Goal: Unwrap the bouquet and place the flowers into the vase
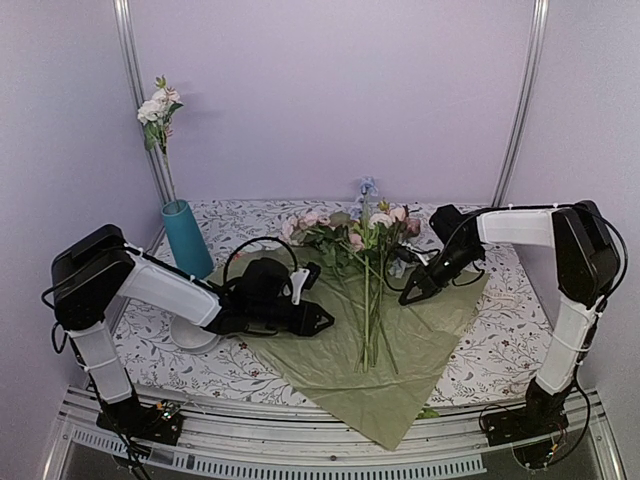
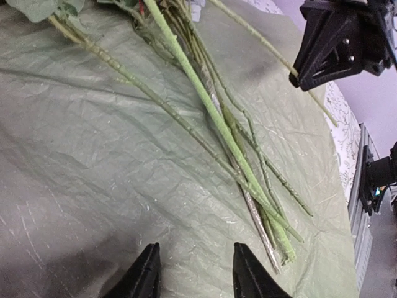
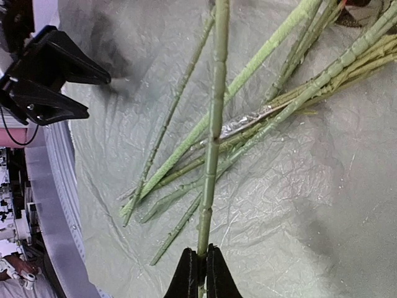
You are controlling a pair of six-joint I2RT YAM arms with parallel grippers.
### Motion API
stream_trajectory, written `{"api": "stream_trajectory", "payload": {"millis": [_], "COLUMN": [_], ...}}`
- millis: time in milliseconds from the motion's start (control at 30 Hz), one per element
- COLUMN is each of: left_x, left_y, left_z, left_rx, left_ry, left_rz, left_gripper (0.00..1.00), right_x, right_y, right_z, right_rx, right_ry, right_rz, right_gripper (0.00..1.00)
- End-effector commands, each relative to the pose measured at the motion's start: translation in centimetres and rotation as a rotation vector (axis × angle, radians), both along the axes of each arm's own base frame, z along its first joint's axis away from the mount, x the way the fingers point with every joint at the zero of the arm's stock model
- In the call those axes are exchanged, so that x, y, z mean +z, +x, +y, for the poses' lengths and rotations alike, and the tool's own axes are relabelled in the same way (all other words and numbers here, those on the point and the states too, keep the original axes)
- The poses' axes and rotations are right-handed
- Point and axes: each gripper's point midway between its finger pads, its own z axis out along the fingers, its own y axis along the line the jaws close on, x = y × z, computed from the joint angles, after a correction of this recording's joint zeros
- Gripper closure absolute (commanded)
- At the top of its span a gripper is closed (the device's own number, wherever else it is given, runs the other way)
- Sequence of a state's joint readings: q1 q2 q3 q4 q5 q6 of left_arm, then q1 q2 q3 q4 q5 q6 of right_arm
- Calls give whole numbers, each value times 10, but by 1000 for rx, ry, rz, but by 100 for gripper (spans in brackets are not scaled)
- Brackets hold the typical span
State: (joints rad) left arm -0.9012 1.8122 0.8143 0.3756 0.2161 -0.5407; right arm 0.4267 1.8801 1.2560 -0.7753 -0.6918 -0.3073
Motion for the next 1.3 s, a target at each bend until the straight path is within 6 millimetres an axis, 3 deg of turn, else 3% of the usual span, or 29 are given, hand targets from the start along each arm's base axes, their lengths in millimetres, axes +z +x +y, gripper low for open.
{"api": "stream_trajectory", "payload": {"millis": [0,267,433,700,800,967,1133,1267], "left_x": [50,122,158,163,145,145,148,154], "left_y": [7,39,69,99,108,113,118,121], "left_z": [-17,-29,-34,-57,-65,-75,-81,-85], "left_rx": [-19,85,225,351,372,364,343,323], "left_ry": [-119,-285,-448,-647,-632,-669,-711,-735], "left_rz": [-122,-285,-307,-167,-117,-94,-93,-99], "left_gripper": [56,42,37,37,37,42,55,72], "right_x": [54,89,97,100,100,99,93,91], "right_y": [1,1,-2,-5,-6,-8,-10,-10], "right_z": [13,17,20,18,17,17,16,16], "right_rx": [17,42,55,53,53,54,53,53], "right_ry": [203,318,353,357,354,356,352,347], "right_rz": [-18,-80,-83,-96,-106,-103,-91,-94], "right_gripper": [100,100,100,100,100,100,100,100]}}
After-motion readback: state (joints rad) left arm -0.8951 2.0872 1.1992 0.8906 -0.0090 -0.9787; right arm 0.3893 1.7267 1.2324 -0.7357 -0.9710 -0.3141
